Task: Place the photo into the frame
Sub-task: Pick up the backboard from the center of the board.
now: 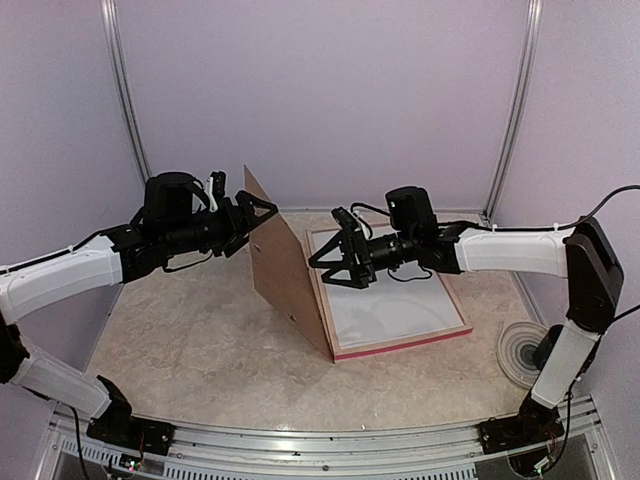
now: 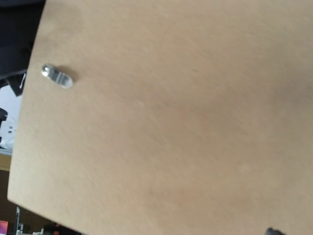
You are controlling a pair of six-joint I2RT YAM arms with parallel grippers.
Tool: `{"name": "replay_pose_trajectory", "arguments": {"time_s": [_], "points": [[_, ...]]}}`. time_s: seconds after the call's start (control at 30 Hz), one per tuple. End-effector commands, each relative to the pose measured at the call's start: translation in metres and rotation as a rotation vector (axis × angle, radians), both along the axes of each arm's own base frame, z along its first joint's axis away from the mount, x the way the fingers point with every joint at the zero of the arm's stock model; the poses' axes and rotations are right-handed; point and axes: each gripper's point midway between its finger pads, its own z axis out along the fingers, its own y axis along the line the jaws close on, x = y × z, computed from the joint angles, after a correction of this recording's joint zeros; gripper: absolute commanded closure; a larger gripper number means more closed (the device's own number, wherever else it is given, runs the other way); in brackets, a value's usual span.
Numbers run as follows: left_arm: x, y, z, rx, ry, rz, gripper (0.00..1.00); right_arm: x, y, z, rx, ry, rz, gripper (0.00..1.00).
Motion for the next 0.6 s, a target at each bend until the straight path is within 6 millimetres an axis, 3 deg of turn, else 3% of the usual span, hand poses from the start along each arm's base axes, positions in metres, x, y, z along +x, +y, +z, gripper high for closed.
{"name": "replay_pose_trajectory", "arguments": {"time_s": [0.0, 0.17, 0.57], "points": [[-0.011, 0.007, -0.013, 0.010, 0.028, -0.054, 0.17, -0.001, -0.012, 0.007, -0.006, -0.033, -0.014, 0.05], [-0.017, 0.016, -0.025, 0.018, 0.071, -0.067, 0.27, -0.002, -0.014, 0.004, -0.015, -0.033, -0.015, 0.05], [-0.026, 0.044, -0.041, 0.019, 0.118, -0.088, 0.38, -0.005, -0.019, -0.006, -0.030, -0.032, -0.018, 0.06]]}}
